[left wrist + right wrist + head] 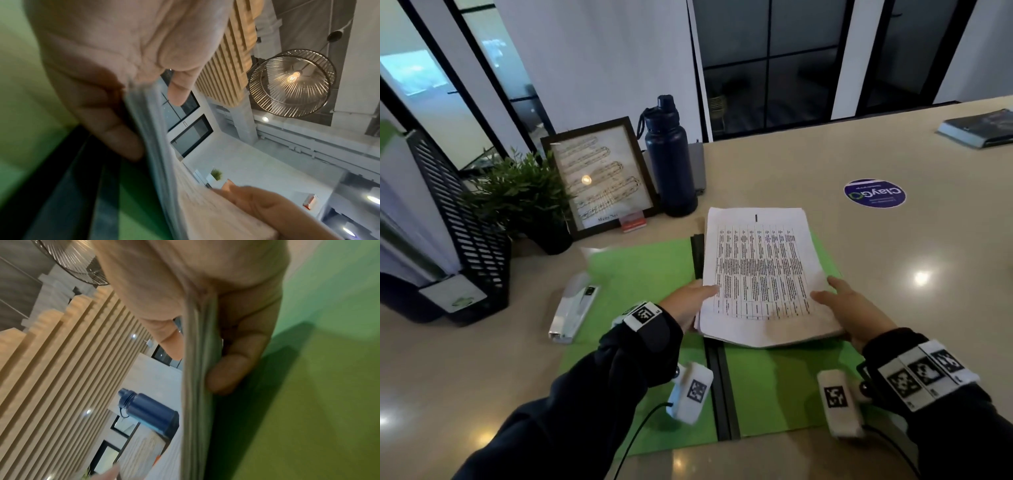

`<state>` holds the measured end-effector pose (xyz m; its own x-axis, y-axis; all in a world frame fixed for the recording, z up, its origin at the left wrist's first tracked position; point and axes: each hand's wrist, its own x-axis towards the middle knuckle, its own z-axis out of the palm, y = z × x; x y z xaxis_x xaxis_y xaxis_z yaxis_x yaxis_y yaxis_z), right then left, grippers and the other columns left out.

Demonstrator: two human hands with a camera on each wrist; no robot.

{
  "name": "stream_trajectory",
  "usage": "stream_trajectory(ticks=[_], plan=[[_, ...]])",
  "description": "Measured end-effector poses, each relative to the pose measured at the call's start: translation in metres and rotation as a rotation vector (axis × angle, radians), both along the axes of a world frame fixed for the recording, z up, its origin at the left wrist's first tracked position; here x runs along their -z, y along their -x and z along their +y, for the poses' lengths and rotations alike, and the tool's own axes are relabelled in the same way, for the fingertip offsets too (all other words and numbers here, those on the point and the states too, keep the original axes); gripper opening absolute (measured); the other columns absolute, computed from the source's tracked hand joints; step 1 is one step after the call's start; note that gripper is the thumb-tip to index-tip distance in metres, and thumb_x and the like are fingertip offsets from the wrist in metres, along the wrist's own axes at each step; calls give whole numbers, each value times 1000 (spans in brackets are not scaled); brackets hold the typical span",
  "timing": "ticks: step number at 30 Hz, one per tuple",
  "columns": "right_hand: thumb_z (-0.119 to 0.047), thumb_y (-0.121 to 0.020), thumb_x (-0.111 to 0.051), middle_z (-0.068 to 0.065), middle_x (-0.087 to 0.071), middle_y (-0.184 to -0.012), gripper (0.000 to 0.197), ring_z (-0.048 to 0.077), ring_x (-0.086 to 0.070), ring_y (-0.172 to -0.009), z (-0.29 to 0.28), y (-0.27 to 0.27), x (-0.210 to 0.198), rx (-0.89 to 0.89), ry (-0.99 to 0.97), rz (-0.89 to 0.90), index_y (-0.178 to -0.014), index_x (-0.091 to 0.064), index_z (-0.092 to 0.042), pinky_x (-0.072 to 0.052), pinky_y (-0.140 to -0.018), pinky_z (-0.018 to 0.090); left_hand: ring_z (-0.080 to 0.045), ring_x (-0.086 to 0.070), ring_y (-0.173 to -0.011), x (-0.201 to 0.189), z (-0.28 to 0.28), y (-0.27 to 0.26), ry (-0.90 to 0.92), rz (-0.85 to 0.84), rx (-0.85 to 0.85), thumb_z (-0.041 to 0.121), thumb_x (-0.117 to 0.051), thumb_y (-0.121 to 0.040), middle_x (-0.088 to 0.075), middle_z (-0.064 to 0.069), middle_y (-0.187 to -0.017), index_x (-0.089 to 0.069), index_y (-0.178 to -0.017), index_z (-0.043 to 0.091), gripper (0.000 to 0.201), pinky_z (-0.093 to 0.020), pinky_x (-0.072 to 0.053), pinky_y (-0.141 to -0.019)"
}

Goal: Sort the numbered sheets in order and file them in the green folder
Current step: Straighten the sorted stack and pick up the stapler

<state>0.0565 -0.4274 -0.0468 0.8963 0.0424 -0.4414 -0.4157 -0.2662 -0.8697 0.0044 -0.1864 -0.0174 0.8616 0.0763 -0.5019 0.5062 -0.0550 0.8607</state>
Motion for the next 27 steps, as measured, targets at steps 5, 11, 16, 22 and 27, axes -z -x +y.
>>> stream_trajectory(ticks=[5, 11, 16, 22, 27], plan=[[-28, -93, -53, 8, -30, -152, 68, 34, -44, -128, 5, 1, 1, 6, 22, -33, -149, -15, -22, -37, -106, 52, -23, -12, -145, 0, -4, 1, -63, -19, -33, 42, -51, -92, -4, -6, -158, 10, -148, 15, 87, -42, -12, -118], [-28, -93, -52, -1, -40, -138, 64, 34, -58, -105, 1, 0, 4, 5, -7, 14, -148, -20, -24, -57, -62, 41, -22, -17, -144, 6, -2, 6, -38, -23, -5, 50, -52, -88, -12, -1, -157, 3, -149, 23, 86, -45, -15, -117], [-28, -93, -52, 9, -45, -135, 65, 32, -60, -90, 2, 1, 3, -56, 42, 19, -148, -18, -25, -53, -47, 34, -20, -10, -145, 9, 0, 8, -100, -30, 53, 45, -47, -93, -7, 3, -157, 2, -149, 23, 78, -39, -11, -116], [-21, -93, -54, 3, -56, -102, 69, 28, -62, -75, 0, 0, -3, -148, 170, 22, -148, -13, -25, -54, -46, 33, -17, -59, -72, 6, 9, 14, -93, 39, 188, 33, -49, -95, -20, -10, -154, 0, -149, 30, 74, -26, -50, -62], [-13, -90, -56, 14, -44, -136, 77, 31, -60, -75, -5, -3, -1, -156, 217, 15, -149, -11, -30, -55, -50, 36, -12, -53, -63, -1, 26, 30, -195, 14, 313, 18, -54, -93, -57, -5, -99, -12, -149, 22, 70, -23, -47, -55]])
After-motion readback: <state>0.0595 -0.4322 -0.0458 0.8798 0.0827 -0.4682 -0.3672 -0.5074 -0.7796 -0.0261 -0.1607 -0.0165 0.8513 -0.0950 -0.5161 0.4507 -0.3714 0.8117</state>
